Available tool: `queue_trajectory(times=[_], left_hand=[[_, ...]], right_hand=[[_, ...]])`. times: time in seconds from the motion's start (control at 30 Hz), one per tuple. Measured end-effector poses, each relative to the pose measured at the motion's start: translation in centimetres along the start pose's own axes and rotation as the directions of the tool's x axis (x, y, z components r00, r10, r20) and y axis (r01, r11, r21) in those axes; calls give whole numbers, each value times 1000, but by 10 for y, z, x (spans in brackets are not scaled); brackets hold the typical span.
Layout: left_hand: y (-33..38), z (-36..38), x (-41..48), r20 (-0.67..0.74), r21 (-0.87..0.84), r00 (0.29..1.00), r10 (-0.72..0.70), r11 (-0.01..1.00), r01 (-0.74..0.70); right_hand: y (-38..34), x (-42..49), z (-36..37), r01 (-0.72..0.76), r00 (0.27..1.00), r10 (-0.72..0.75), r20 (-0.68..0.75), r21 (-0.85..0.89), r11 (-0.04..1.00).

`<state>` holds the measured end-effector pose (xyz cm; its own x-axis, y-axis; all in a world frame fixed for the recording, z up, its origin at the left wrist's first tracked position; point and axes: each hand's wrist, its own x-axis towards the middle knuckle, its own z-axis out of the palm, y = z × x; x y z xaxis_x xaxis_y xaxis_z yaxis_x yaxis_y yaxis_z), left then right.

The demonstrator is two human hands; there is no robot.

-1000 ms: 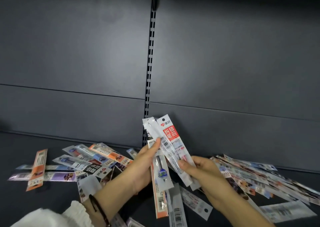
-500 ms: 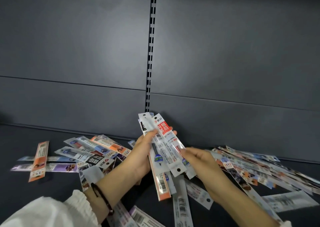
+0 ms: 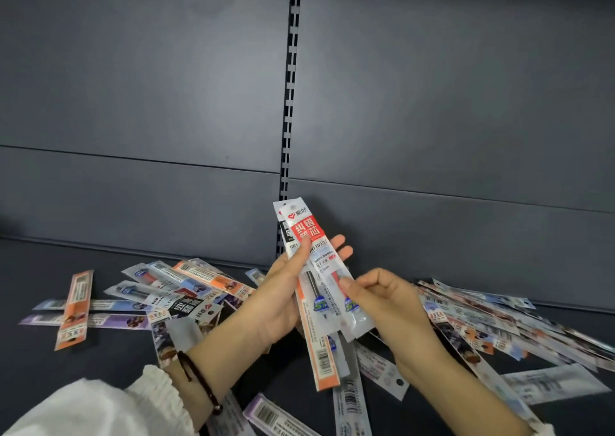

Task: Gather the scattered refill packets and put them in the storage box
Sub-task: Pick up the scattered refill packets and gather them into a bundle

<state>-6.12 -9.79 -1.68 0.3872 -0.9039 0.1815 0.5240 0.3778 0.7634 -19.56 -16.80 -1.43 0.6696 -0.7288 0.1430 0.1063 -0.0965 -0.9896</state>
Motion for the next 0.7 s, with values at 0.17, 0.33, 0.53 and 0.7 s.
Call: queue_trajectory(times=[0.17,0.33,0.53,0.7], left_hand=[[-5,2,3,-18,-20,999,40,999,-40],[12,-12,8,-125,-208,987,100,970,-124],[16,-18,8,-136,-195,989,58,977,-84],[15,-17,6,-82,-193,997,5,981,-21]], right_hand=[[-1,0,3,12,999,-11,37,-19,1000],[-3,5,0,-73,992,73,100,-3,997],[-1,1,2,-37,977,40,212,-16,999],[-1,3,-1,-126,965,85,247,154,980]])
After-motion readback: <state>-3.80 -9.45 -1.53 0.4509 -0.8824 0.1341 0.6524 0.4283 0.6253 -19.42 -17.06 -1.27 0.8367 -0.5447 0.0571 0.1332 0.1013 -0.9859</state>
